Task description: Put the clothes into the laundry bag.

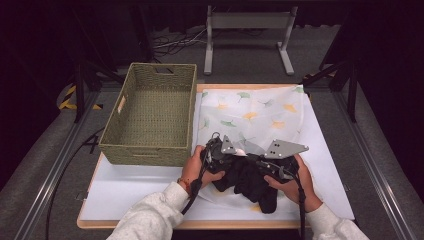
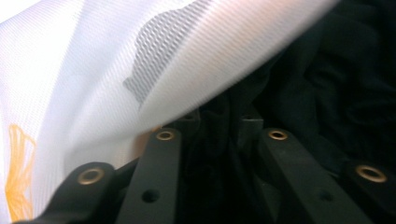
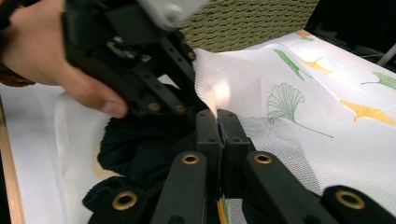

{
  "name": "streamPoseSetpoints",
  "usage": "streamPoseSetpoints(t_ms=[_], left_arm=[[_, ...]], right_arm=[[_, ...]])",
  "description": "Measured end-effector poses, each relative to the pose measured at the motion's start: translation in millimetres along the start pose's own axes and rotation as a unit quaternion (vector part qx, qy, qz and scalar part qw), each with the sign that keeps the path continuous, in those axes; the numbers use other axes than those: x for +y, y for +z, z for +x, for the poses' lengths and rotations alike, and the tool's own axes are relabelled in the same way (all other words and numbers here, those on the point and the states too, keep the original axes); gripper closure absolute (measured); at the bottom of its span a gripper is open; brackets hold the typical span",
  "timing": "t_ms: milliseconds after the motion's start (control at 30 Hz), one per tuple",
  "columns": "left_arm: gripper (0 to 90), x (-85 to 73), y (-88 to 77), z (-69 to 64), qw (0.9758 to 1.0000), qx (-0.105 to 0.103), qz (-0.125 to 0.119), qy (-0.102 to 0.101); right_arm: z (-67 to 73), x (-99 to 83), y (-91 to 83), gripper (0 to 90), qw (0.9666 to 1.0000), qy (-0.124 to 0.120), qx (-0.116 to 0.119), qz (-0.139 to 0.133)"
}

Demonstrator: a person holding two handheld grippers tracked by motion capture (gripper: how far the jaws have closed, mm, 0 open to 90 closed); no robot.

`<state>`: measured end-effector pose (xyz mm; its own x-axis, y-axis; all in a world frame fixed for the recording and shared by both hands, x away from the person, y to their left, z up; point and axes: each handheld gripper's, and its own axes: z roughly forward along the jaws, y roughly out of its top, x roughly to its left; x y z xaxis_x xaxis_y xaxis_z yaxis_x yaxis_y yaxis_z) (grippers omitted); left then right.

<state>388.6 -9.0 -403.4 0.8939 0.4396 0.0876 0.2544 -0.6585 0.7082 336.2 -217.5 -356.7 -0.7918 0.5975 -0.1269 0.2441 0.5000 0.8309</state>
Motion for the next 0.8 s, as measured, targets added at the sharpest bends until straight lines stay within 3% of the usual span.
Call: streamPoseSetpoints(t_ms=[233,333,467,600,700,800], left_arm=[[65.3,-11.2,-15.4,-4.2,0.9994,-0.016,-0.031,-0.005],[54.5,-15.3,-32.4,-9.0,0.9983,-0.017,-0.056,0.003],[49.6,-16.0,-51.0,-13.4,0.9965,-0.024,-0.08,0.005],[49.4,-17.6,-54.7,-24.5,0.9964,-0.045,-0.067,0.025],[49.0,-17.5,-45.1,-33.7,0.9966,-0.057,-0.042,0.043],[46.7,-16.0,-34.4,-37.3,0.997,-0.058,-0.027,0.044]], right_arm=[[0.4,-1.1,0.8,89.0,1.0,-0.001,0.0,0.004],[-0.1,-1.5,0.9,89.0,1.0,-0.001,-0.002,0.005],[-0.2,-1.9,1.1,89.0,1.0,0.0,-0.001,0.006],[0.4,-2.0,1.0,89.0,1.0,-0.002,-0.001,0.006],[0.8,-1.9,0.8,89.0,1.0,-0.001,0.0,0.007],[1.1,-1.4,0.9,89.0,1.0,-0.001,0.0,0.006]])
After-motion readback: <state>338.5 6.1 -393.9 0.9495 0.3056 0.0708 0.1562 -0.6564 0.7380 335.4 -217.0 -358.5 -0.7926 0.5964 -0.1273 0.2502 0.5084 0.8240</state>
